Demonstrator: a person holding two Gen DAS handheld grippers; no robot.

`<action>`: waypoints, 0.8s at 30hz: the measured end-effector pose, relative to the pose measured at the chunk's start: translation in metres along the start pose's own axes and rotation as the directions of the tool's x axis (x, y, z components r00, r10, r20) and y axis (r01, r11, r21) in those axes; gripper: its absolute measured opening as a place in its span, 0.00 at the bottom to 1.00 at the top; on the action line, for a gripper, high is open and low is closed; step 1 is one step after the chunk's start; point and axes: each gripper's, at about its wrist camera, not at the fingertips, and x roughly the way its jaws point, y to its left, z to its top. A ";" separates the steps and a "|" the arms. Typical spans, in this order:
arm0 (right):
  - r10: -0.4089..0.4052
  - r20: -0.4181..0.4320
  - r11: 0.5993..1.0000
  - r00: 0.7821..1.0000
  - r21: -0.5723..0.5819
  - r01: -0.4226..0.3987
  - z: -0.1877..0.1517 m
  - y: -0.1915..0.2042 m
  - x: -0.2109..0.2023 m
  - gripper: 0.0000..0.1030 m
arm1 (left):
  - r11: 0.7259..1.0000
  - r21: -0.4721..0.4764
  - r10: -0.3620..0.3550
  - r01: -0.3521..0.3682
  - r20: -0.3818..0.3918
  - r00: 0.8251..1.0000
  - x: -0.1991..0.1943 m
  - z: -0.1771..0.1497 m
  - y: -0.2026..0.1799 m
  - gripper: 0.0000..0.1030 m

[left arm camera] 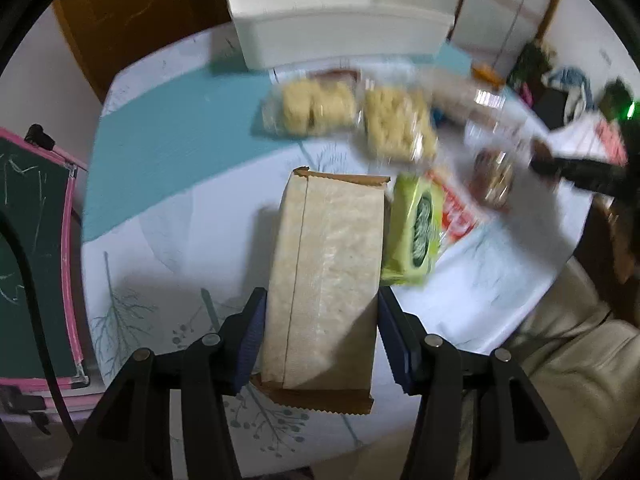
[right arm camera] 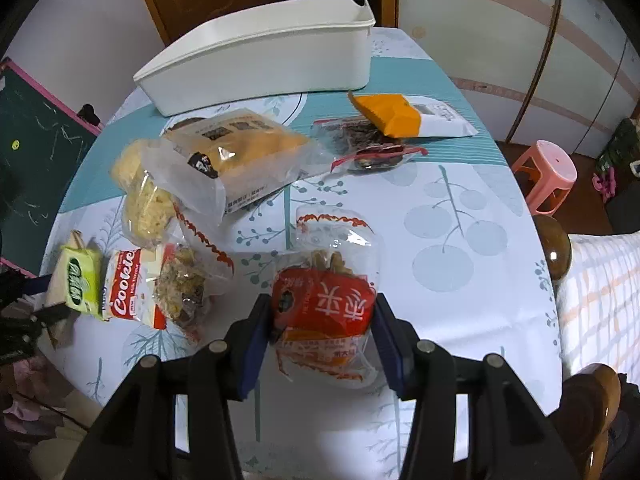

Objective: Organize snacks
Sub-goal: 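Lift both bags and drop them into the white bin, opening both grippers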

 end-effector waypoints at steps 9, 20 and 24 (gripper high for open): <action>0.032 0.090 0.999 0.995 0.003 -0.032 0.007 0.006 -0.032 0.48 | 1.000 -0.013 0.001 0.001 0.170 0.985 -0.061 0.042 -0.017 0.51; 0.085 0.276 0.996 0.957 -0.041 -0.077 0.064 0.021 -0.101 0.48 | 1.000 -0.027 0.004 0.007 0.372 0.928 -0.138 0.131 -0.048 0.51; 0.091 0.363 0.996 0.927 -0.035 -0.084 0.104 0.022 -0.129 0.48 | 0.999 -0.035 0.027 -0.014 0.418 0.908 -0.158 0.179 -0.059 0.51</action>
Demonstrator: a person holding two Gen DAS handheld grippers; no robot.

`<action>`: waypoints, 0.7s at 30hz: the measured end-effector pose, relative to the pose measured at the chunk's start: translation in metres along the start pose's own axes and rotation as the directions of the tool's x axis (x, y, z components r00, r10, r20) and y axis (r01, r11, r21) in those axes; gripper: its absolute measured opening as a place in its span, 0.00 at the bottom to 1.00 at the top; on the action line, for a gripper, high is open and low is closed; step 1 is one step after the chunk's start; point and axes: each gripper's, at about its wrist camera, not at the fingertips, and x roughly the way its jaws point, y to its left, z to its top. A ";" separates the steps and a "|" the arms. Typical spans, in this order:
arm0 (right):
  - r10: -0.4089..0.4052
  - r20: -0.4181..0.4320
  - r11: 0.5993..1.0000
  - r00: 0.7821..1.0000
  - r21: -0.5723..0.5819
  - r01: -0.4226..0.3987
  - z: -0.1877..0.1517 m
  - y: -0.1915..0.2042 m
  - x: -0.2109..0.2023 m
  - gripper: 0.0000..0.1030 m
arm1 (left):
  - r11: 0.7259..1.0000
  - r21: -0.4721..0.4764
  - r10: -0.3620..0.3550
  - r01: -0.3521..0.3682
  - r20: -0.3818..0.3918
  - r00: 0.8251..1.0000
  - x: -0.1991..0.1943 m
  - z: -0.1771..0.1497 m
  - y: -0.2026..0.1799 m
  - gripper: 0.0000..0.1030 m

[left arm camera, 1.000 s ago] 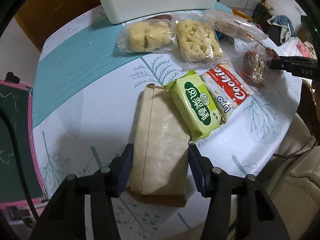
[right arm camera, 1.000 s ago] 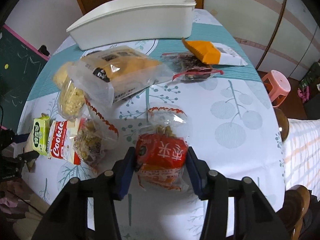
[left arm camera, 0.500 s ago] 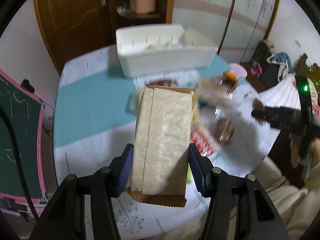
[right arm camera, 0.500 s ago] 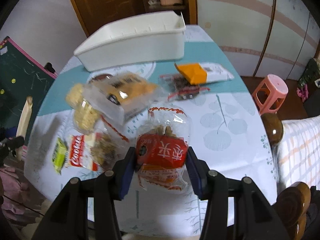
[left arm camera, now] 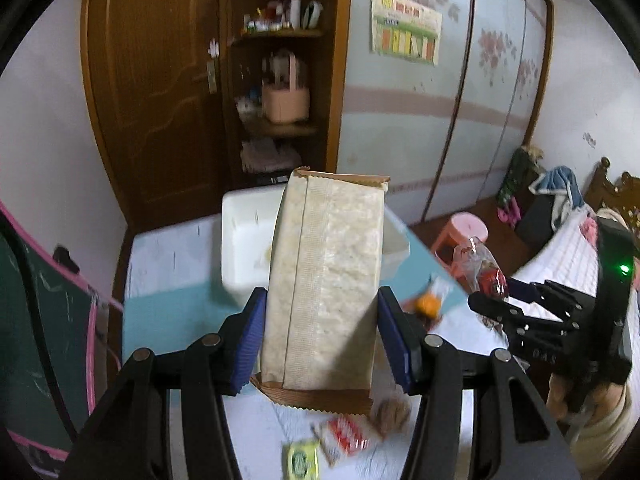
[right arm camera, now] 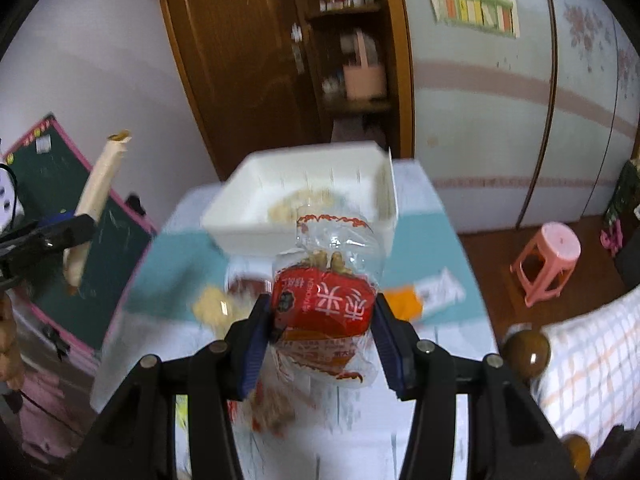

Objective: Organize snacks
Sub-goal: 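Lift both bags and drop them into the white bin, opening both grippers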

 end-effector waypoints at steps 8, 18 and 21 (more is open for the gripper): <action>-0.037 0.191 0.999 0.981 -0.024 0.043 0.101 0.012 -0.004 0.48 | 0.996 -0.015 0.087 -0.086 0.112 0.990 0.026 0.098 -0.013 0.51; -0.100 0.150 0.995 0.984 -0.013 0.103 0.169 0.006 0.073 0.48 | 0.980 -0.043 0.197 -0.194 0.074 0.978 0.120 0.154 0.000 0.51; -0.122 0.084 0.992 0.989 -0.034 0.125 0.165 0.005 0.106 0.48 | 0.978 -0.029 0.206 -0.205 0.021 0.978 0.158 0.151 0.006 0.51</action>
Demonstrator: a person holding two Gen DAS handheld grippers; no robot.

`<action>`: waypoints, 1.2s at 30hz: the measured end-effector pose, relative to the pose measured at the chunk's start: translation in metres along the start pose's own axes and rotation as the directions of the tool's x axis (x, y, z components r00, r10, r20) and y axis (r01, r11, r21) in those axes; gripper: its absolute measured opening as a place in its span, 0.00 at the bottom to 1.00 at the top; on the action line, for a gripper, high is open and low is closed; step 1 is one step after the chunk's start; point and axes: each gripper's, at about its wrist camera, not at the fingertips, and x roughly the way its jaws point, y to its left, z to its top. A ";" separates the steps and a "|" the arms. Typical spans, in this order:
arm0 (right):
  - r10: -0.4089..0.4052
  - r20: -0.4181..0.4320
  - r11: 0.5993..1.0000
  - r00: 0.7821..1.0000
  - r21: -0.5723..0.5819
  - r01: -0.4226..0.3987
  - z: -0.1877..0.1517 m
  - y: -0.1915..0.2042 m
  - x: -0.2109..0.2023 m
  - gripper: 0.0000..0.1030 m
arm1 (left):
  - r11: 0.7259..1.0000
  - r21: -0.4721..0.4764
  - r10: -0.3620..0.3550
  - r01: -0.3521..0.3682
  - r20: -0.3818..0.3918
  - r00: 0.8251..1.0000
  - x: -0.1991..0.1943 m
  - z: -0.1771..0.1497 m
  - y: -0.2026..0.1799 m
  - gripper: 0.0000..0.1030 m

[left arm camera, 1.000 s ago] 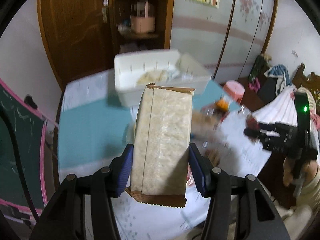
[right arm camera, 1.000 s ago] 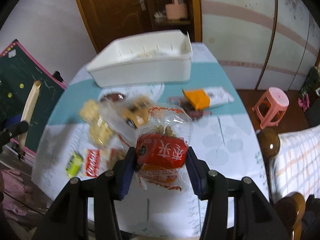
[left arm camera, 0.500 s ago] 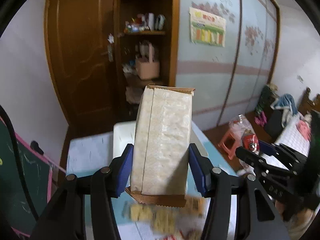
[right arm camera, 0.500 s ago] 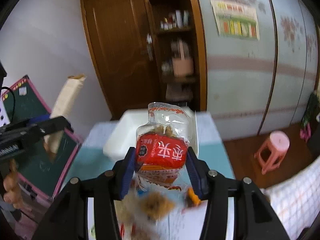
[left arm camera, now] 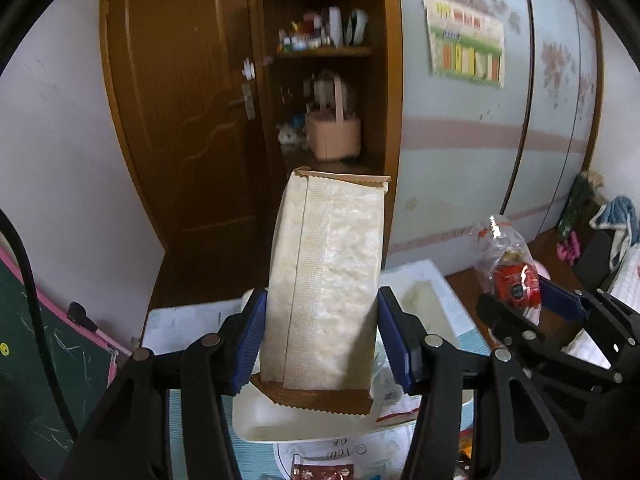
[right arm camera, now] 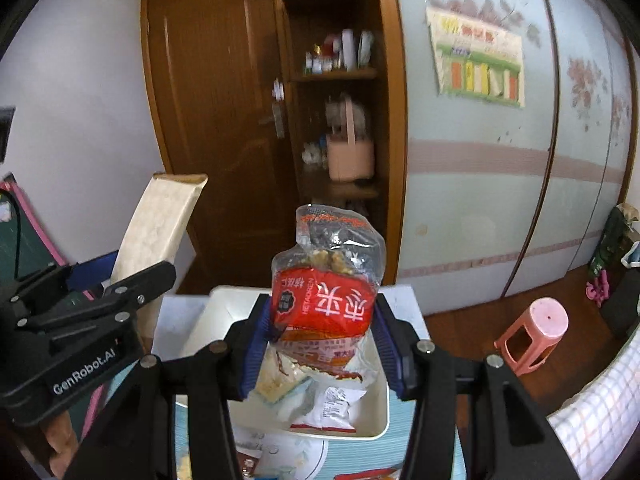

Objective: Organize snacks
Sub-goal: 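Lift both bags and drop them into the white bin, opening both grippers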

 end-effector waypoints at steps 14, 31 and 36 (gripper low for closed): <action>0.025 -0.305 0.993 0.952 -0.103 -0.059 -0.059 0.020 0.106 0.60 | 1.000 -0.006 -0.008 0.007 -0.216 0.976 0.092 -0.039 0.007 0.96; 0.092 -0.241 0.993 0.966 -0.044 -0.106 -0.052 0.022 0.052 0.87 | 1.000 -0.008 -0.013 0.012 -0.139 0.990 0.017 -0.046 0.022 0.97; 0.082 -0.224 0.995 0.971 -0.041 -0.094 -0.049 0.028 0.022 0.87 | 0.999 -0.006 -0.035 0.034 -0.108 0.994 -0.019 -0.050 0.024 0.97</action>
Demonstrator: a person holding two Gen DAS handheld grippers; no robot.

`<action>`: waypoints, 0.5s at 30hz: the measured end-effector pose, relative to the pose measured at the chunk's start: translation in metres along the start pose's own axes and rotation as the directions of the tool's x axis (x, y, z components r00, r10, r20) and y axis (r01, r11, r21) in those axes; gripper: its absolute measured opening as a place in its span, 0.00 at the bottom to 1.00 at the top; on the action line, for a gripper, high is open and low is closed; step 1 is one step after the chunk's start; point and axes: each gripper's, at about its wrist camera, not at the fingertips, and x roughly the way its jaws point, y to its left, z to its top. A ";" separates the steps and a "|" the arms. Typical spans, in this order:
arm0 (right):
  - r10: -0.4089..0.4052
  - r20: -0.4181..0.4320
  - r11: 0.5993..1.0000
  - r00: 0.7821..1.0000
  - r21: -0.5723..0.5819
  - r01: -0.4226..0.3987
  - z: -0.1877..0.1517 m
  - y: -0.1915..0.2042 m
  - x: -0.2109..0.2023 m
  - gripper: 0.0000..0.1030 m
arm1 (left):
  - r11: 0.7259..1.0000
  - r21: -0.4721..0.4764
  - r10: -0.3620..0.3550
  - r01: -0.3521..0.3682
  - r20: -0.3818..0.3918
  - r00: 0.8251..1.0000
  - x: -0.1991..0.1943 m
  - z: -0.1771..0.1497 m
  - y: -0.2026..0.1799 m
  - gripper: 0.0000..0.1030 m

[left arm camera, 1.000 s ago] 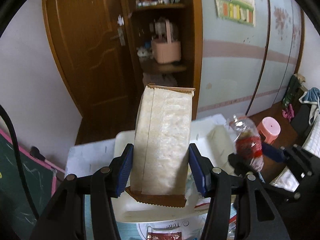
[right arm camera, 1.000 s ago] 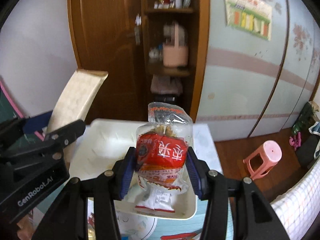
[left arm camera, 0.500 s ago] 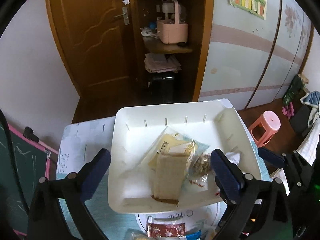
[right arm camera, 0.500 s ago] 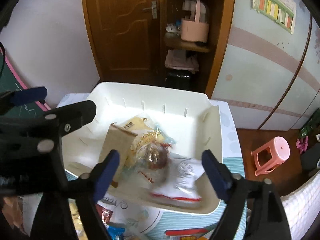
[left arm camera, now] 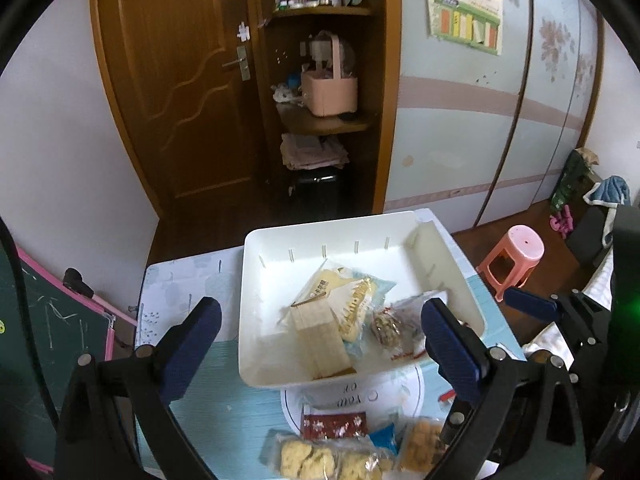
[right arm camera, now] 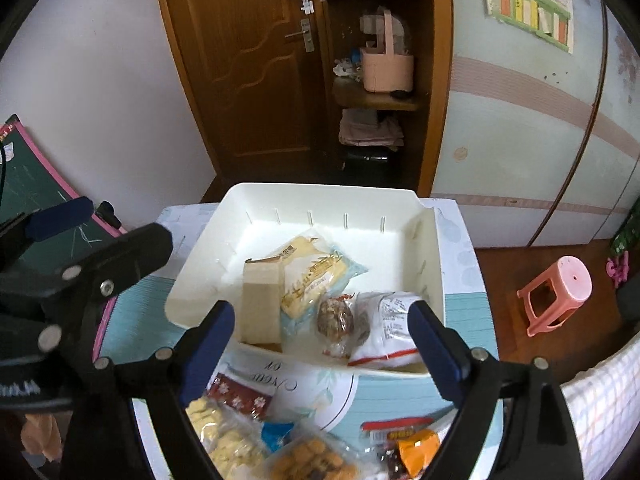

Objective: Organize snacks
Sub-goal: 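Lift both bags and drop them into the white bin, opening both grippers, then return both tools to the table and grasp the green biscuit pack with the left gripper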

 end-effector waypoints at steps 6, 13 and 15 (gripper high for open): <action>-0.041 0.041 0.999 0.998 -0.030 0.043 -0.011 0.019 -0.044 0.87 | 1.000 -0.011 -0.011 0.012 0.038 0.999 -0.043 -0.011 0.006 0.97; -0.076 0.101 0.994 0.992 -0.074 0.084 -0.029 0.035 -0.087 0.87 | 0.999 -0.030 -0.024 0.027 0.086 0.996 -0.090 -0.027 0.015 0.97; -0.087 0.119 0.992 0.989 -0.077 0.097 -0.036 0.039 -0.098 0.87 | 0.999 -0.032 -0.028 0.031 0.097 0.995 -0.101 -0.034 0.018 0.97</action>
